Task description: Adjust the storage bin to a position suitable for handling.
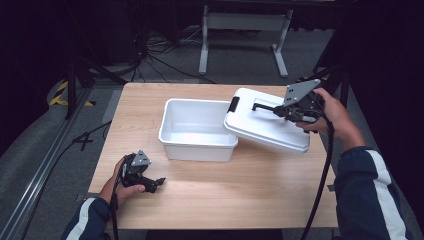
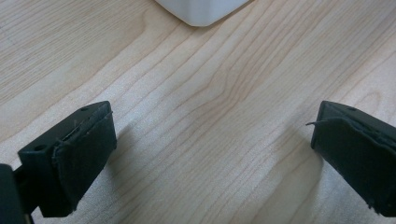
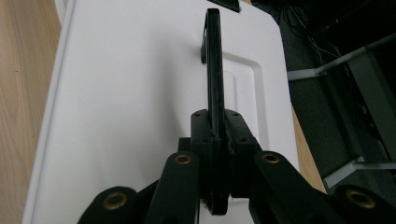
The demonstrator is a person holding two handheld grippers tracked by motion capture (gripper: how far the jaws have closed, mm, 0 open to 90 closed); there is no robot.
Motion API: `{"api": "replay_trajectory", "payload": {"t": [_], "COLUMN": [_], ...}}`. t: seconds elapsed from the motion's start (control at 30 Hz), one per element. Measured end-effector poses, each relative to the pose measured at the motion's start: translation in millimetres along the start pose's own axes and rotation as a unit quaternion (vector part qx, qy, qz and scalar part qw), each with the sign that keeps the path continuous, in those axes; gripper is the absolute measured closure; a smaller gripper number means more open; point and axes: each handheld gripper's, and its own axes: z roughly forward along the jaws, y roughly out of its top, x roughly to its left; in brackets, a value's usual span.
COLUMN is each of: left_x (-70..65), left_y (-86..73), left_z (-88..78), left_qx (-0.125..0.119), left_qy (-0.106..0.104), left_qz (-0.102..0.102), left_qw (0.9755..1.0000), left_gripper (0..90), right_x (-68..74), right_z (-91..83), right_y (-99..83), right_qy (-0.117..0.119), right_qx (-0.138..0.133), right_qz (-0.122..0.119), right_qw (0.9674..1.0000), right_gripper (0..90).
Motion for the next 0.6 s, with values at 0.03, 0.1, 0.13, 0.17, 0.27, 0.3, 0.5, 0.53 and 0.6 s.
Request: {"api": "replay_trajectory", "payload": {"t": [0.03, 0.1, 0.13, 0.17, 0.27, 0.3, 0.5, 0.53, 0.6], "left_x": [0.0, 0.0, -0.1, -0.1, -0.1, -0.1, -0.1, -0.1, -0.1], "left_y": [0.0, 0.0, 0.0, 0.0, 0.0, 0.0, 0.0, 0.0, -0.1], "left_z": [0.0, 0.0, 0.0, 0.0, 0.0, 0.0, 0.0, 0.0, 0.0], "left_qx": [0.000, 0.000, 0.000, 0.000, 0.000, 0.000, 0.000, 0.000, 0.000], "left_qy": [0.000, 0.000, 0.000, 0.001, 0.001, 0.001, 0.001, 0.001, 0.001], "left_qz": [0.000, 0.000, 0.000, 0.000, 0.000, 0.000, 0.000, 0.000, 0.000], "left_qw": [1.0000, 1.0000, 1.0000, 1.0000, 1.0000, 1.0000, 1.0000, 1.0000, 1.0000], "left_gripper": [0.6, 0.6, 0.6, 0.6, 0.6, 0.6, 0.6, 0.6, 0.6], "right_x": [0.0, 0.3, 0.6, 0.9, 1.0, 0.6, -0.1, -0.2, 0.3], "right_z": [-1.4, -3.7, -5.1, -6.8, -11.2, -12.5, -18.0, -18.2, -17.6], "right_y": [-1.9, -7.1, -9.3, -12.1, -20.6, -22.6, -38.4, -40.6, -44.7], "right_qy": [-0.002, -0.002, -0.006, -0.009, -0.012, -0.013, -0.020, -0.018, -0.017], "right_qx": [0.000, -0.001, 0.000, 0.003, 0.007, 0.009, 0.010, 0.009, 0.009], "right_qz": [0.001, 0.005, 0.005, 0.004, 0.008, 0.009, 0.025, 0.024, 0.028], "right_qw": [1.0000, 1.0000, 1.0000, 0.9999, 0.9999, 0.9998, 0.9994, 0.9995, 0.9994], "right_gripper": [84.4, 84.4, 84.4, 84.4, 84.4, 84.4, 84.4, 84.4, 84.4]}}
